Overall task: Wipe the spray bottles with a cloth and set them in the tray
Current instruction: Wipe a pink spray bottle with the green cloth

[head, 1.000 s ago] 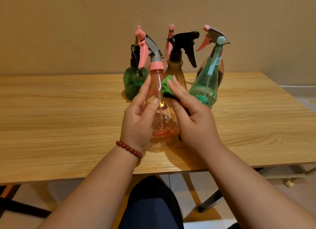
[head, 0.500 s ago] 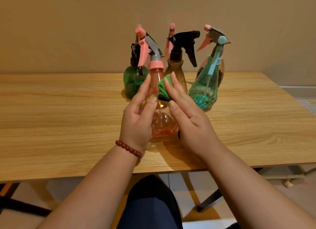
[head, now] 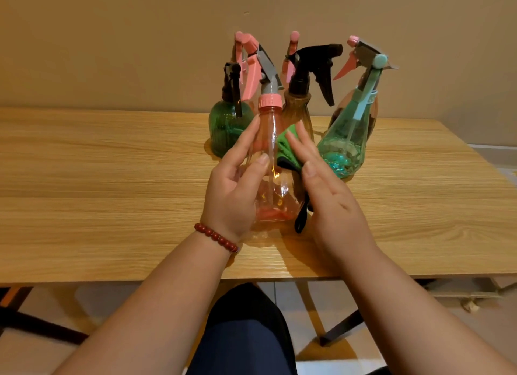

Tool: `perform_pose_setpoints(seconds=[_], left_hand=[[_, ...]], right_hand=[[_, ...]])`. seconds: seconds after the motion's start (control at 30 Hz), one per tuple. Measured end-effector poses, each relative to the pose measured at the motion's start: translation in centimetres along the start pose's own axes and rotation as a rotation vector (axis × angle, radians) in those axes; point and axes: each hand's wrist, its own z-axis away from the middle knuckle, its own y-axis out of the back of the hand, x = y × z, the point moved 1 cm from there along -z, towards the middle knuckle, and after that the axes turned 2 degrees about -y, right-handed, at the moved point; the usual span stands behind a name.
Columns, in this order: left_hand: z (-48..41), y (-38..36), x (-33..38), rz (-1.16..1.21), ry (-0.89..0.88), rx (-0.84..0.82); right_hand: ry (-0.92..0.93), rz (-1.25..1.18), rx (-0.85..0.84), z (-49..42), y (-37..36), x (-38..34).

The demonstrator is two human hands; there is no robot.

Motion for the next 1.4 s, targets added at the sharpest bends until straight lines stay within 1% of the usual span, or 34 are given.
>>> perform_pose_setpoints(seconds=[0.07, 0.13, 0.23, 0.3, 0.43, 0.5, 0.53, 0.63, 0.67, 0.8, 0.9, 0.97, 1.03, 1.27, 1.33, 1.4], left_hand=[[0.0, 0.0, 0.0, -0.014, -0.007, 0.008], [0.0, 0.0, 0.0, -0.026, -0.015, 0.012], [0.0, 0.0, -0.1, -0.005, -0.009, -0.012], [-0.1, 0.1, -0.2, 0.028, 0.005, 0.004], [-0.3, 0.5, -0.5, 0.059, 0.026, 0.046], [-0.3, 0.4, -0.5, 0.055, 0.022, 0.039], [-0.3, 0.3, -0.4, 0.061, 0.023, 0.031], [-0.2, 0.1, -0.4, 0.08, 0.026, 0.023], [-0.2, 0.1, -0.4, 0.078, 0.03, 0.031], [-0.5, 0.4, -0.6, 0.082, 0.076, 0.074], [-0.4, 0.3, -0.7, 0.062, 0.085, 0.022], [-0.2, 0.0, -0.7, 0.014, 0.069, -0.03], [-0.1, -0.2, -0.7, -0.033, 0.032, -0.028], [-0.3, 0.1, -0.8, -0.125, -0.097, 0.062], [-0.2, -0.1, -0.7, -0.149, -0.121, 0.07], [-0.1, -0.3, -0.5, -0.16, -0.126, 0.067]], right_hand=[[-0.048, -0.061, 0.025, -0.4, 0.0, -0.5], [-0.078, -0.069, 0.027, -1.4, 0.0, -0.8], [-0.138, -0.123, 0.041, -2.7, 0.0, -0.7], [-0.099, -0.08, 0.044, -2.6, -0.3, -0.7], [0.056, 0.119, 0.05, -0.7, -1.5, -0.1], [0.082, 0.145, 0.063, -0.3, -1.5, 0.2], [0.055, 0.115, 0.063, -0.5, -1.2, 0.1], [-0.142, -0.111, 0.1, -1.7, -0.4, -0.3], [-0.156, -0.136, 0.104, -1.7, -0.4, -0.3], [0.028, 0.099, 0.112, -0.1, -2.2, 0.2], [0.019, 0.101, 0.141, -0.1, -2.2, 0.5], [-0.038, 0.039, 0.148, -1.1, -1.5, 0.0], [-0.098, -0.044, 0.148, -1.8, -1.0, -0.2], [0.023, 0.072, 0.155, 1.8, -3.8, 0.4], [0.0, 0.066, 0.156, 1.1, -3.2, 0.3], [-0.081, 0.004, 0.178, -0.3, -2.3, 0.1]])
